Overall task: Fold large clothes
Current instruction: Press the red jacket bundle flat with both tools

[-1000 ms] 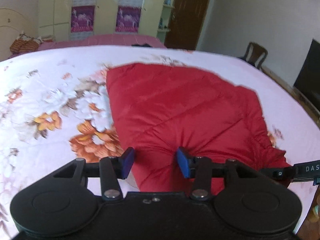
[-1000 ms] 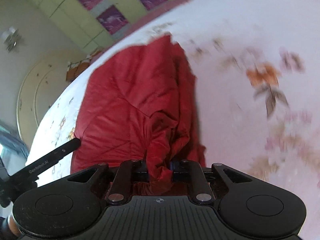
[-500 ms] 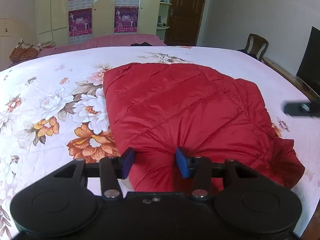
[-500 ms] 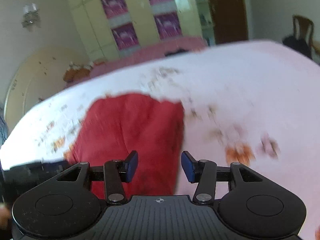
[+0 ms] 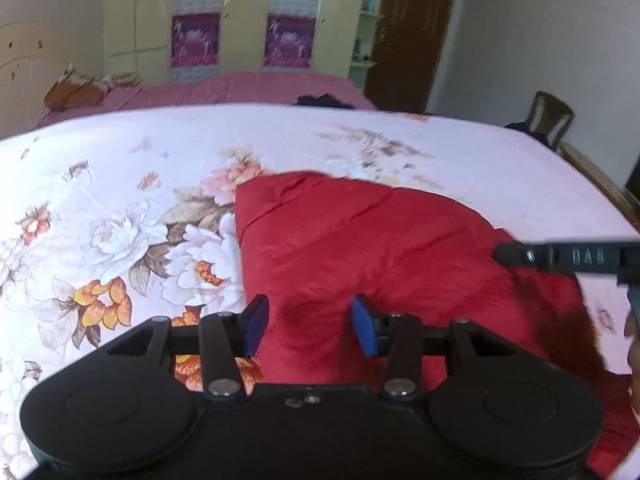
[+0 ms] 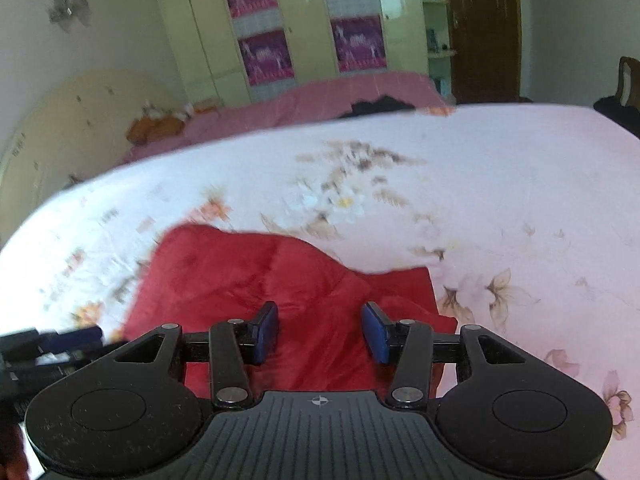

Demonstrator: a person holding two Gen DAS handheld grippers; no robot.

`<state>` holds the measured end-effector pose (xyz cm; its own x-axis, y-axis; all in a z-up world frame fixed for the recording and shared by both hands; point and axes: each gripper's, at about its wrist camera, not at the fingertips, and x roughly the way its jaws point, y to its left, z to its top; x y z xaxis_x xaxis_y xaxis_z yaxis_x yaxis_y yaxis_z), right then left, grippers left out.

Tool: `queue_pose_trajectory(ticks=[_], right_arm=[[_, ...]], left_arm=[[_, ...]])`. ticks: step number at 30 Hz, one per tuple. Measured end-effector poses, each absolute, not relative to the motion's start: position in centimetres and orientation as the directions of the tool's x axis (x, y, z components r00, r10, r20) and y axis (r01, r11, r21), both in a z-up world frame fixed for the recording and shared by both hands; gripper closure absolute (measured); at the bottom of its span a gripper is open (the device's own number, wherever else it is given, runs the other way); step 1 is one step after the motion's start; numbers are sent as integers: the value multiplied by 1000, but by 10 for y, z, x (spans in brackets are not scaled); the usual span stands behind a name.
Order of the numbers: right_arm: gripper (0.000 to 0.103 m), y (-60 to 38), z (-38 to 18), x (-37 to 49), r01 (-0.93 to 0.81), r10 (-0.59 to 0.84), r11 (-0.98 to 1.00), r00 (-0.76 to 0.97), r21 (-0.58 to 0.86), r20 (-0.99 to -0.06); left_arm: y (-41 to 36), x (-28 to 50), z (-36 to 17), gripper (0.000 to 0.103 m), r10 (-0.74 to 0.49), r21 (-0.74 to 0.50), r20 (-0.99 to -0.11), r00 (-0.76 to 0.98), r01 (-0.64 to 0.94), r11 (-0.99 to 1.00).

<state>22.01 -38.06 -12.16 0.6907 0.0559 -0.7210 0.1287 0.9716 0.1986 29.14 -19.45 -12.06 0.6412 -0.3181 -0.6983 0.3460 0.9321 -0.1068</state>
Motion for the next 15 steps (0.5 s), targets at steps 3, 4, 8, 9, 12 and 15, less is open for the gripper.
queue_pose_trajectory(ticks=[3,4,8,9,12,15], right_arm=[[55,-384,-142,224,147,20,976,676,162,-736],[55,-383,-146,225,146,9,979,674,145,-738],[55,-383,-158,231,147,-20,984,662,104,-750],[55,-383,-161,232,147,-25,984,657,96,-753],[55,-384,-170,237,147,-27,985,642,88,-766],[55,-386,-177,240,142,-23,986,633,87,-774]], left_arm=[[-200,299,-136,57,-299,-87,-710,637,342,936],[-201,300,-140,57,-294,-80,-712,637,342,936],[-208,308,-147,57,-279,-67,-728,626,341,938],[-209,311,-148,56,-278,-66,-733,621,341,938],[-212,318,-149,56,-273,-63,-743,611,342,938],[-215,323,-152,56,-272,-72,-747,607,333,940]])
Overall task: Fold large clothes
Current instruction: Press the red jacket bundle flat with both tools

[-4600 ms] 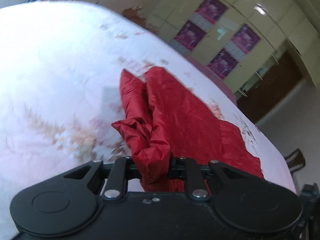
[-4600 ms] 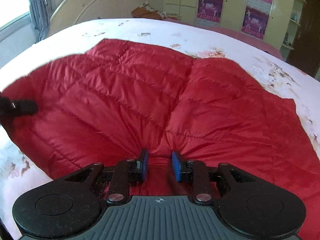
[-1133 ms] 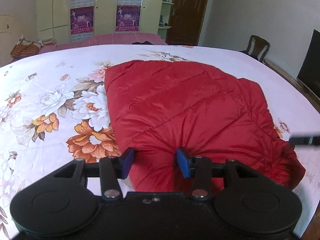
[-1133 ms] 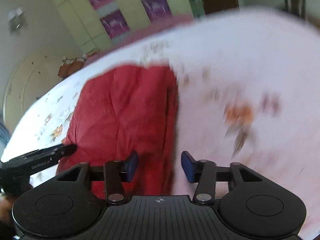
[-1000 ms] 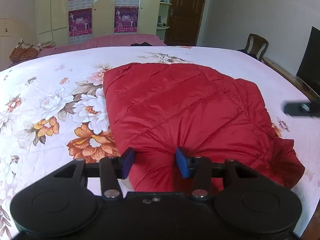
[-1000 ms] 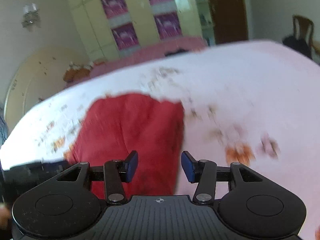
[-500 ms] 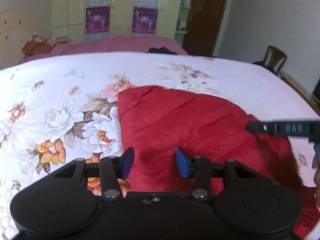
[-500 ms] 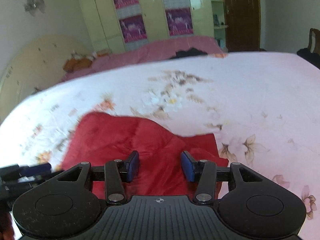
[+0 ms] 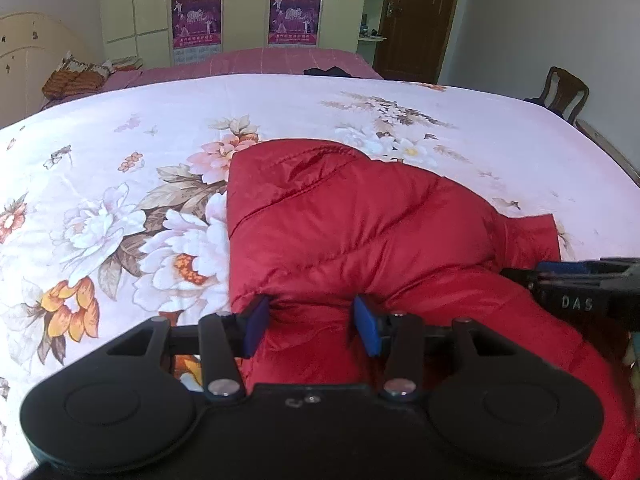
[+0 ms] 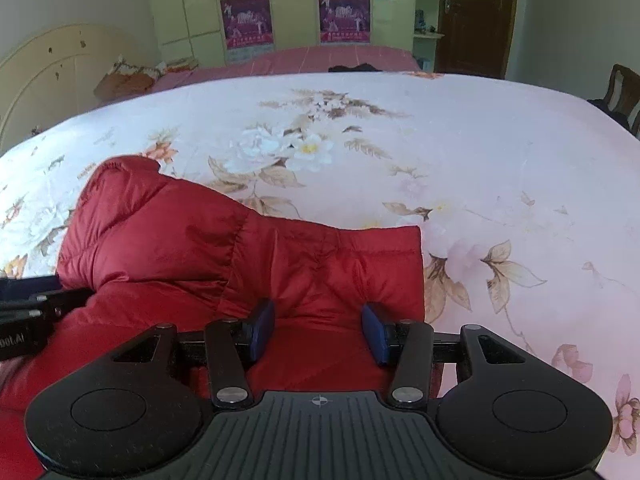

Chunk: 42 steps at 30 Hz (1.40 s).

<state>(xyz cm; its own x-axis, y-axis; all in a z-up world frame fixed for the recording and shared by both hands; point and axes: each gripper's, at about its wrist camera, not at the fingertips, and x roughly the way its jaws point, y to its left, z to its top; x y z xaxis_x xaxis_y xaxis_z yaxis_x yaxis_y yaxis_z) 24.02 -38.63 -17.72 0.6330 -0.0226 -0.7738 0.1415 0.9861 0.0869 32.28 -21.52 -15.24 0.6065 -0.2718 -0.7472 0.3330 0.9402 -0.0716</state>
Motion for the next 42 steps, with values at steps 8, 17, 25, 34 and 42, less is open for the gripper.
queue_pose_trajectory(ticks=[8,17,25,34,42], right_arm=[[55,-398,-165,241,130,41,979,625,155,-780],[55,-385,-115,192,77,78,980,704,185,-706],[55,-370,-103,134,60,82,983,707,176,-703],[55,-362,-118,80,90,55,984,668,154,-742],[55,-367,-150,76,140,69,972,590,186,-804]], left_arm=[[-214,321,-144,56,-257,-78,-758,600,308,948],[-203,290,-122,57,-285,-96,-731,620,321,942],[-187,242,-106,57,-347,-136,-723,598,370,919],[-173,200,-115,57,-389,-168,-739,549,409,897],[-174,200,-135,54,-389,-140,-748,537,446,884]])
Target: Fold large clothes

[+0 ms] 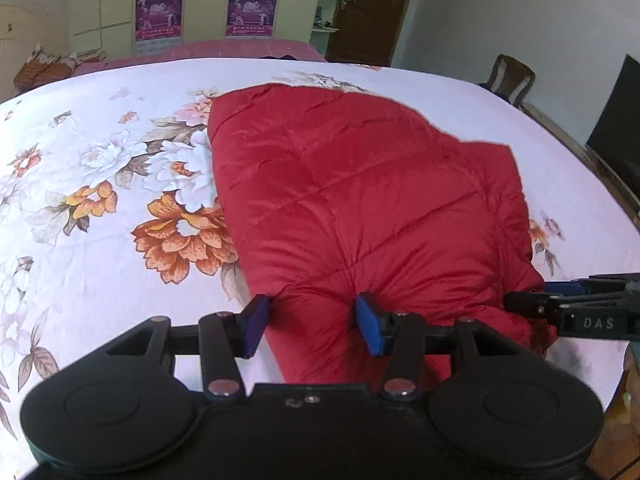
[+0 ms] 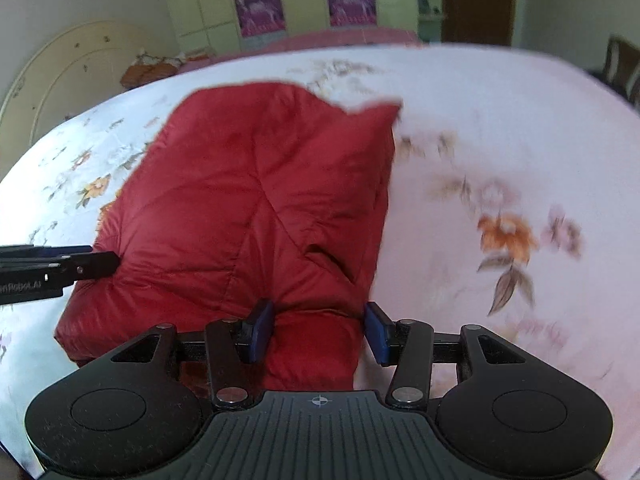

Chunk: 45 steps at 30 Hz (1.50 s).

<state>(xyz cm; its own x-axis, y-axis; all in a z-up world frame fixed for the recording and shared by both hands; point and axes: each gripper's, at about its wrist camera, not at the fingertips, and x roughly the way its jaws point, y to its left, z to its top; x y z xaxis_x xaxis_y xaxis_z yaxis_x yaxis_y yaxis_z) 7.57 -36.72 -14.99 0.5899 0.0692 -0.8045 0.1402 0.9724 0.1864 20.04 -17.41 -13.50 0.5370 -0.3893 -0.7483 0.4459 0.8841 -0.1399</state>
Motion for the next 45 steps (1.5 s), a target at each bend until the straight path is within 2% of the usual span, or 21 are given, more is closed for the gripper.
queue_pose_trajectory(ticks=[12,13,14,16,18,19,20,21,22,26,37,45], right_arm=[[55,-380,-151,78,126,140,962,536,243,-833],[55,-383,-147,78,118,149,962,536,248,-831],[55,-386,-141,77,113,154,961,539,253,-828],[55,-393,-130,78,111,163,957,554,267,-816],[55,-400,-122,81,120,165,952,572,281,-804],[51,-404,-119,84,123,167,949,581,289,-797],[43,-404,-117,88,130,164,948,587,292,-793],[18,-406,-115,92,140,155,946,598,293,-786],[10,-408,-112,95,146,146,945,615,293,-775],[10,-417,-109,117,147,162,936,627,320,-762],[10,-453,-154,173,198,338,815,601,545,-724],[6,-463,-180,190,171,423,759,604,628,-676]], left_arm=[[-176,205,-129,53,-376,-150,-769,518,425,893],[-175,206,-124,50,-376,-153,-767,520,422,894],[-175,208,-121,39,-371,-150,-765,526,414,898],[-173,213,-113,23,-360,-151,-760,541,392,908],[-172,218,-107,19,-360,-167,-757,545,372,913],[-171,222,-105,18,-357,-175,-759,544,359,917],[-171,226,-104,17,-356,-183,-759,544,347,920],[-171,229,-103,17,-355,-187,-759,545,340,922],[-171,232,-103,16,-351,-186,-760,547,333,924],[-172,248,-105,10,-347,-207,-770,536,305,930],[-173,281,-134,4,-407,-342,-793,453,221,913],[-183,295,-156,7,-489,-445,-786,379,201,872]])
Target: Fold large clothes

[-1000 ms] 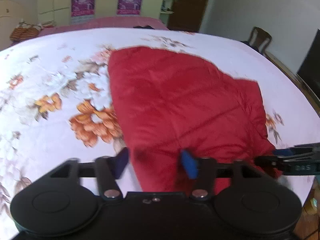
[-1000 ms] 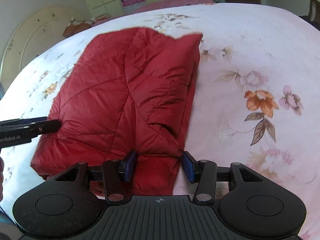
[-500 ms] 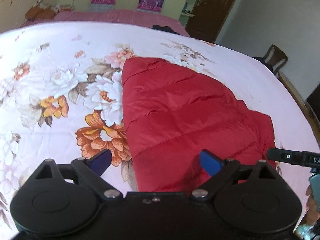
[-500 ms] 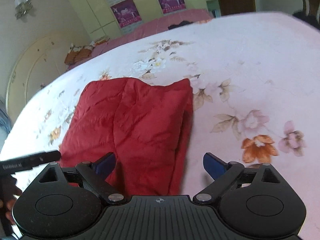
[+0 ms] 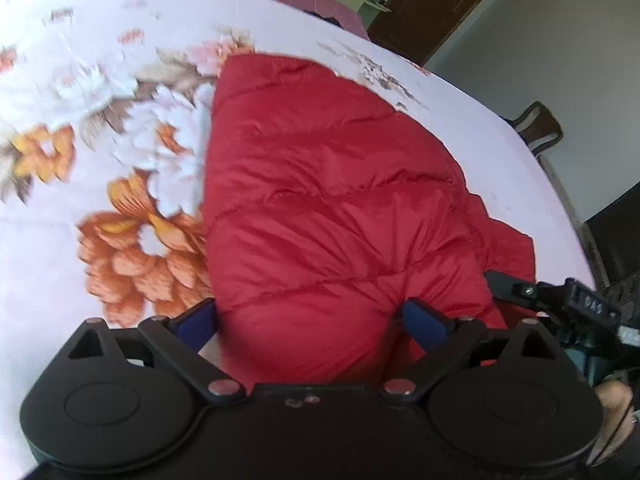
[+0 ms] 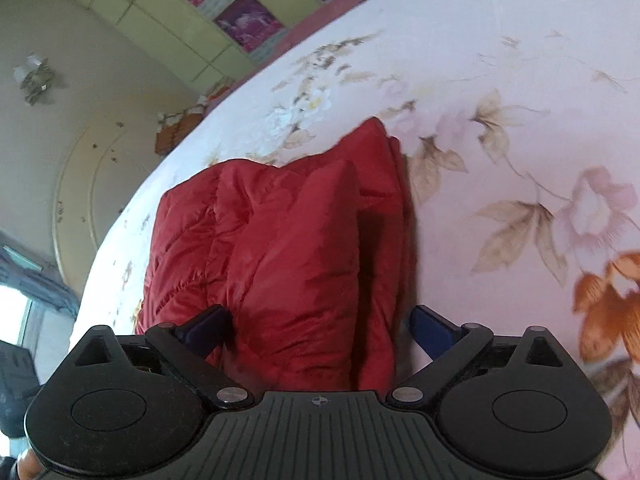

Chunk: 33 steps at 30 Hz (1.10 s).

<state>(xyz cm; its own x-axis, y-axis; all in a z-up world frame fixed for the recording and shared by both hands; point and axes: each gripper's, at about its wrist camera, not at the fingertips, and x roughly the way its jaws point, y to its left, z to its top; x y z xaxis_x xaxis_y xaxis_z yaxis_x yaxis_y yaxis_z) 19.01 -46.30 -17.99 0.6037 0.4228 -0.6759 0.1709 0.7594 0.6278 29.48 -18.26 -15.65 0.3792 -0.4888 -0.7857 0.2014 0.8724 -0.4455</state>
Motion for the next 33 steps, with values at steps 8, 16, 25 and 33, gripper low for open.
queue_pose_trajectory(ticks=[8,16,25,33], right_arm=[[41,-466,-187,192,171,524,680,567,713,-635],[70,-454,-164,191,139,545,663,585,736,-601],[70,-403,-139,212,72,582,644,600,762,-549],[70,-305,-120,264,4,617,639,594,769,-516]], left_arm=[[-186,291,-155,26,-493,-451,-778,390,201,870],[-177,287,-133,42,-486,-437,-763,427,213,874],[-128,288,-92,43,-441,-390,-743,503,210,897],[-15,296,-68,44,-396,-367,-710,583,175,914]])
